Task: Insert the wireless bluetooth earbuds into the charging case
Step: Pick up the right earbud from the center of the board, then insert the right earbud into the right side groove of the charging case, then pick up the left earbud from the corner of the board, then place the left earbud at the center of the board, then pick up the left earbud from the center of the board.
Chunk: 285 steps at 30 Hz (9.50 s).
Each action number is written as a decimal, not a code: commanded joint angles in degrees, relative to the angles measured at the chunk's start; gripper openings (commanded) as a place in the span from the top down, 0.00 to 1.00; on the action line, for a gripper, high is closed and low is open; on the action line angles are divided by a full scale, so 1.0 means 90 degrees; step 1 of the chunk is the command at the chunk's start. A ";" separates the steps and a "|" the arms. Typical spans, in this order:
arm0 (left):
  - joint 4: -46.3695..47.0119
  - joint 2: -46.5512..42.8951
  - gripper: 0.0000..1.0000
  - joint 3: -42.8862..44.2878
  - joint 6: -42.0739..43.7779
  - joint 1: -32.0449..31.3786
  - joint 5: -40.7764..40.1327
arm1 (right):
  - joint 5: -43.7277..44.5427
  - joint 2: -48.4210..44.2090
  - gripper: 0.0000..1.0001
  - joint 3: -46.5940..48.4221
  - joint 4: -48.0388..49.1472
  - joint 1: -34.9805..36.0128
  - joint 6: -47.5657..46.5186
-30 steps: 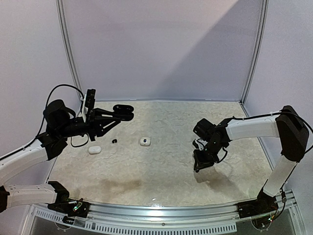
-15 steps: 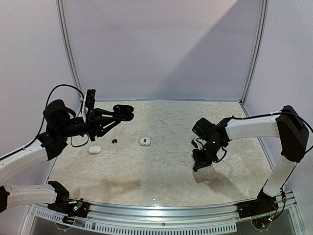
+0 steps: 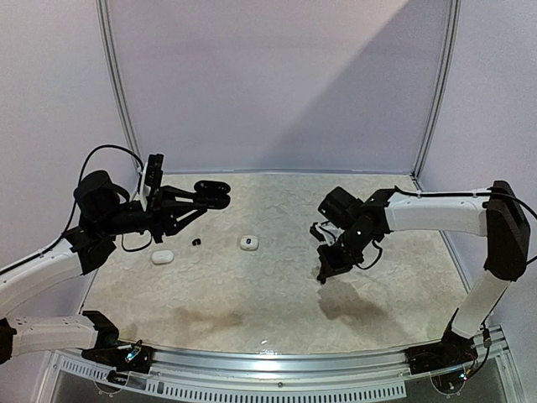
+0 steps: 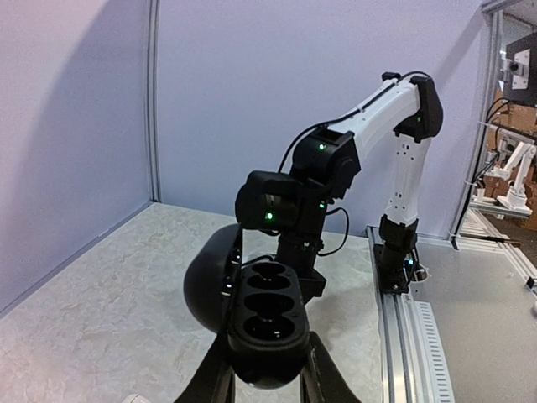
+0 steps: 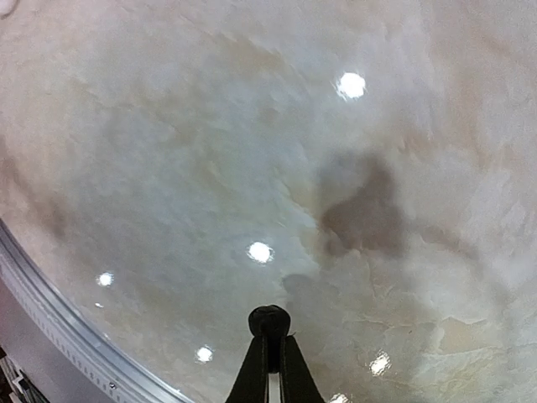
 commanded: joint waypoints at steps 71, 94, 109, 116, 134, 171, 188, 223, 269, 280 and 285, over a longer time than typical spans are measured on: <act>0.0241 0.0262 1.00 0.0325 0.1048 -0.0030 0.1516 | 0.1141 0.0914 0.83 0.5798 -0.0756 0.2476 -0.6878; 0.0354 0.0012 1.00 -0.0071 -0.0337 0.0123 0.0009 | 0.0617 -0.0353 0.51 0.4644 0.1520 0.2364 -0.5739; -0.1281 -0.0825 1.00 0.0103 -0.0624 0.1301 -0.3102 | 0.1199 0.1463 0.06 0.4523 0.3207 0.1418 -0.2849; -0.1485 -0.1278 1.00 0.0019 -0.0435 0.2101 -0.3263 | 0.1576 0.4049 0.02 0.6445 0.3767 0.1532 -0.1467; -0.1228 -0.1306 1.00 -0.0347 -0.0816 0.2160 -0.2695 | 0.3056 0.7534 0.17 0.8607 0.5254 0.1803 -0.1338; -0.1345 -0.0954 1.00 -0.0372 -0.0929 0.2341 -0.2601 | 0.2750 0.8454 0.68 0.9211 0.4964 0.1760 -0.2109; -0.1327 -0.0915 1.00 -0.0379 -0.0952 0.2439 -0.2548 | 0.2238 0.7857 0.91 0.8160 0.5498 0.1748 -0.2583; -0.0993 -0.0813 1.00 -0.0394 -0.0769 0.2448 -0.2059 | 0.1716 0.1386 0.96 -0.0653 0.5292 0.2323 -0.2204; -0.0829 -0.0700 1.00 -0.0373 -0.0683 0.2438 -0.1350 | 0.0267 0.1589 0.63 0.1485 0.1614 0.1745 -0.3325; -0.0672 -0.0685 1.00 -0.0419 -0.0799 0.2428 -0.0995 | -0.0194 0.2130 0.73 0.1697 0.1196 0.1601 -0.3879; -0.0671 -0.0685 1.00 -0.0417 -0.0798 0.2428 -0.0999 | -0.0184 0.2239 0.76 0.1591 0.1219 0.1604 -0.3836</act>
